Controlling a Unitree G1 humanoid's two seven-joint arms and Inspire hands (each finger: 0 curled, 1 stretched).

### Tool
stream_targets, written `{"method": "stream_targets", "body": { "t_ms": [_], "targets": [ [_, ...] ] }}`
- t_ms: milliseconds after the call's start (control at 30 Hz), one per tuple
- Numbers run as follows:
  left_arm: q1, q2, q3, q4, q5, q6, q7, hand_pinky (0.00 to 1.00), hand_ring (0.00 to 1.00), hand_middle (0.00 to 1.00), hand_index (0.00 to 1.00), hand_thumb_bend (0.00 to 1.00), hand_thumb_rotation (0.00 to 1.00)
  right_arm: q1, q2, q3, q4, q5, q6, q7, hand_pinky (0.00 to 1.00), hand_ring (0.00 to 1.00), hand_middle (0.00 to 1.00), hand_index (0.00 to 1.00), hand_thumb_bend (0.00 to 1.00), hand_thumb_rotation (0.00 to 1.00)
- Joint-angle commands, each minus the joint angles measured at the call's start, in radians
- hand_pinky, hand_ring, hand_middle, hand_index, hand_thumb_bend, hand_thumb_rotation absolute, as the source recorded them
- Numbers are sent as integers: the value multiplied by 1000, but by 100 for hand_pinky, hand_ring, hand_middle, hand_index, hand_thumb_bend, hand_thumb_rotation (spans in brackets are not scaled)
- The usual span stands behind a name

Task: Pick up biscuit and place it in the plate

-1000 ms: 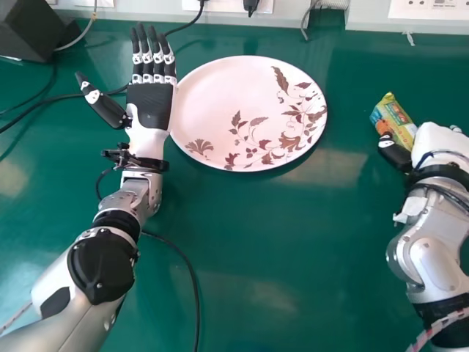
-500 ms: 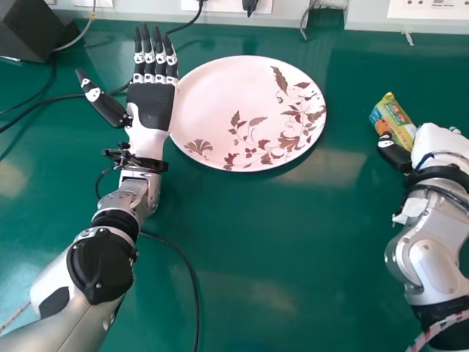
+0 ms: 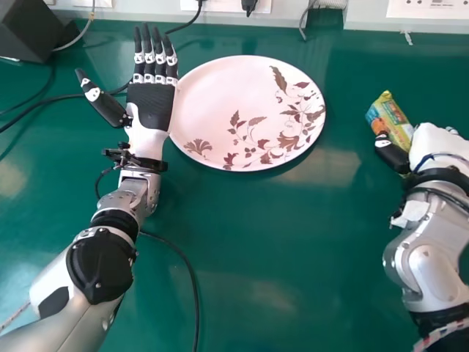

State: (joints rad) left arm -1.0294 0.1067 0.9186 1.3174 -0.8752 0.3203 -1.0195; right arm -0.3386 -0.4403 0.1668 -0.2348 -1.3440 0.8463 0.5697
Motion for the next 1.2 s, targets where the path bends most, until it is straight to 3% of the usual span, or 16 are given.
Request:
{"method": "stream_targets", "body": {
  "t_ms": [0,300,633,1167],
  "targets": [
    [9,8,-6,4,5,2,-8,73,84,93,97,100,17,12,2,-9,-34,-22,-7,7,27,42,48,49,50,0],
    [8,8,-4,6,2,6,4,79,85,93,96,100,17,31,25,-18,-114,-78,-36,13,27,42,48,49,50,0],
    [9,8,-5,5,4,3,-3,79,85,94,96,99,16,37,72,-41,-178,-159,-82,63,27,42,48,49,50,0],
    [8,8,-5,5,4,3,-2,80,85,93,95,99,16,67,141,-101,-266,-197,-185,55,28,42,48,49,50,0]
  ]
}}
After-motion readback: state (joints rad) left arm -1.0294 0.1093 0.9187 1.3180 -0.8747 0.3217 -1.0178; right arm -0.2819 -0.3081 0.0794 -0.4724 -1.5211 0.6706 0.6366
